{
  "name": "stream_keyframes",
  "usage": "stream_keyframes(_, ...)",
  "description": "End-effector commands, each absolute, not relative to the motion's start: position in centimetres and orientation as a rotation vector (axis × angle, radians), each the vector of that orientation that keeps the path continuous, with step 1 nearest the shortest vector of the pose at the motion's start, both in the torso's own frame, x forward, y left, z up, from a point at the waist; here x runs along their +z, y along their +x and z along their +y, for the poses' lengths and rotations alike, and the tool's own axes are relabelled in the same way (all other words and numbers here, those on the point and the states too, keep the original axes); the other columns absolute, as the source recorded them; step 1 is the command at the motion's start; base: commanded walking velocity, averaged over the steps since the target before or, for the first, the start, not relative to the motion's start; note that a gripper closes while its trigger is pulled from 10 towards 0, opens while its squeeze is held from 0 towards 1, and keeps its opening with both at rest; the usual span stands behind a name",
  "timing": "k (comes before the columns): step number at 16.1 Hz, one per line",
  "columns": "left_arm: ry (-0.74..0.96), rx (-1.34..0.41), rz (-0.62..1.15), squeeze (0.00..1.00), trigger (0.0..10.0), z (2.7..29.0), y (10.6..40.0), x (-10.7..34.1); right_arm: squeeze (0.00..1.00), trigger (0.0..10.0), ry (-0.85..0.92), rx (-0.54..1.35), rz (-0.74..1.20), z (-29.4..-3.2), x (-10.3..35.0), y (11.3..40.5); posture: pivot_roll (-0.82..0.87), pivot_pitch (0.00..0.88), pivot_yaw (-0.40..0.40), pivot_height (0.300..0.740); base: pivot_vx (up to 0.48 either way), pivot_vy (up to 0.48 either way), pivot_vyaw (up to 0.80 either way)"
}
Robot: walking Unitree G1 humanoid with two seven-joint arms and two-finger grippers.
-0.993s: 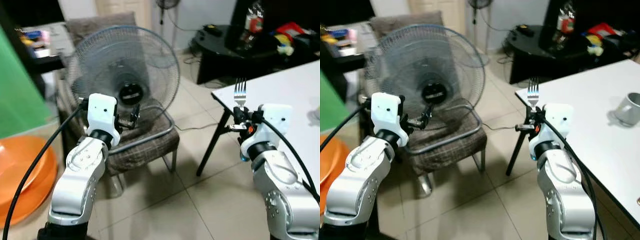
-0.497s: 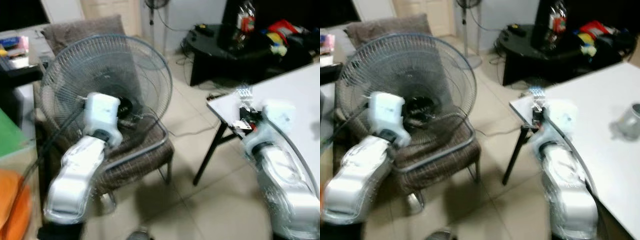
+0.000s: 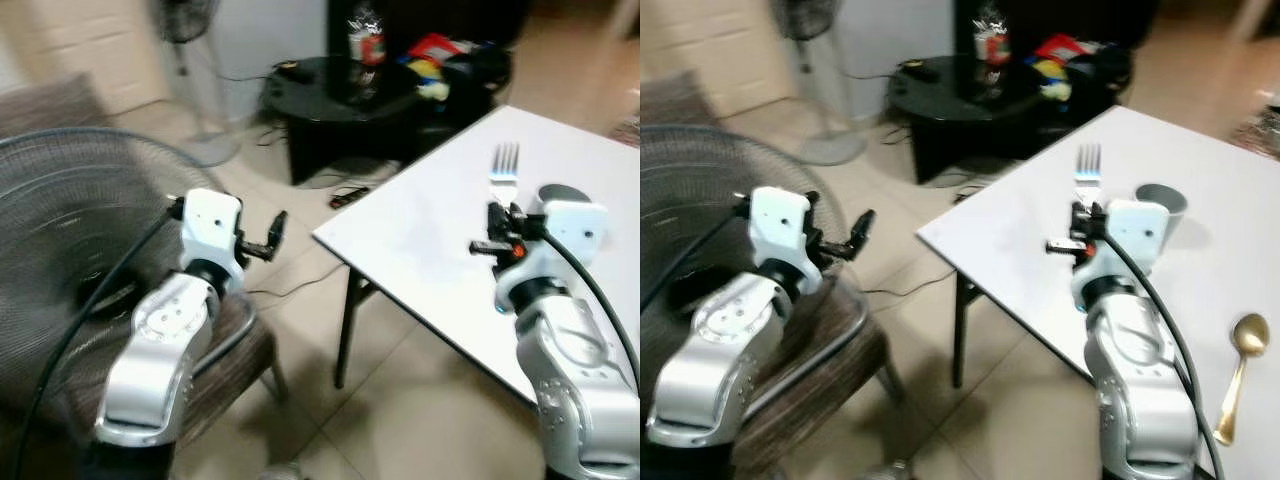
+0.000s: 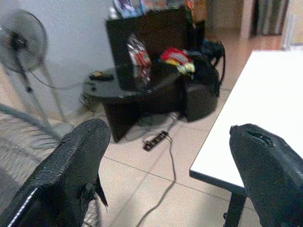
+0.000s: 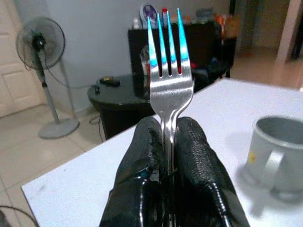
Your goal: Setting the table
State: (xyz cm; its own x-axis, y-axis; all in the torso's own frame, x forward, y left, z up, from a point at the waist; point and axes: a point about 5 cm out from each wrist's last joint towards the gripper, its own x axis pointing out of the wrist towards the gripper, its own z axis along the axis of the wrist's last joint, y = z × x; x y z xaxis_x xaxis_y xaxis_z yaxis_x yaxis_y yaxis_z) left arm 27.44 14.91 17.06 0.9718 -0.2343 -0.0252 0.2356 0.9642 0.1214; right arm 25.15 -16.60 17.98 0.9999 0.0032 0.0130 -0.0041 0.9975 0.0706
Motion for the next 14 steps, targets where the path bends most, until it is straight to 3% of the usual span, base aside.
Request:
stream_keyframes(1,0.119,-0.25,0.003,0.0,10.0,14.7,27.52,17.28,0.0,10.0,0.065,0.005,-0.015,-16.86,18.16,24.96,0.09,0.0,0.046,0.74,0.319,0.0,-0.8)
stream_keyframes(6,0.113,-0.28,0.001,0.0,10.0,14.29,27.43,17.2,0.0,10.0,0.076,-0.005,0.002,-16.81,18.08,24.61,0.09,0.0,0.048,0.74,0.307,0.0,-0.8)
stream_keyframes(11,0.116,-0.309,0.004,0.0,10.0,13.74,27.34,17.11,0.0,10.0,0.059,-0.032,0.047,-17.22,17.43,24.24,0.08,0.0,0.055,0.74,0.0,0.0,-0.08)
stream_keyframes(14,0.113,-0.313,0.004,0.0,10.0,13.94,27.39,17.19,0.0,10.0,0.074,-0.024,0.062,-17.0,17.26,24.19,0.09,0.0,0.056,0.74,0.0,0.096,-0.67)
